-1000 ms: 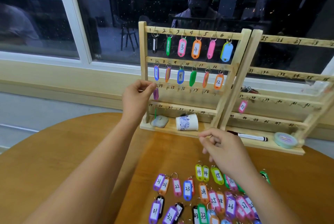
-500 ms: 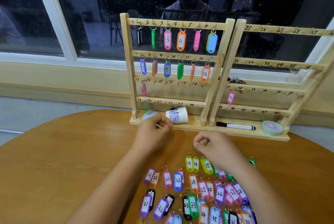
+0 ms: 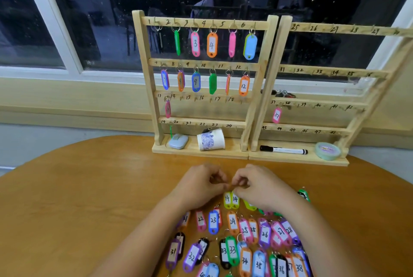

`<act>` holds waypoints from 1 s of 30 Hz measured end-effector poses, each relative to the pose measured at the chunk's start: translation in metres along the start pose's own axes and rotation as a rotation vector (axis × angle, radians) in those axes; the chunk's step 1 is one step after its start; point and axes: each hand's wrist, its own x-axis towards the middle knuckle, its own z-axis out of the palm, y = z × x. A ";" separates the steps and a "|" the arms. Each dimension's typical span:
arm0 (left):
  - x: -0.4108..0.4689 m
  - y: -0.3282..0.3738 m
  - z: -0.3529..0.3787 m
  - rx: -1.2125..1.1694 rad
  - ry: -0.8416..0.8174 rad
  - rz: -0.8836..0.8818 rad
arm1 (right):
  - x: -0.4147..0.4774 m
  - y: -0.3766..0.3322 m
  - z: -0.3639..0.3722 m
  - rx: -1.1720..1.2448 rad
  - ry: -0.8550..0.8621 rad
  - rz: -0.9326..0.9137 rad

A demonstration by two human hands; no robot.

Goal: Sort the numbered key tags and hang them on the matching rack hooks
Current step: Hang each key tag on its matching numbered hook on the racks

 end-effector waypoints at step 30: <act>0.003 -0.009 -0.010 -0.187 -0.135 -0.114 | -0.003 -0.004 -0.008 0.198 0.182 0.022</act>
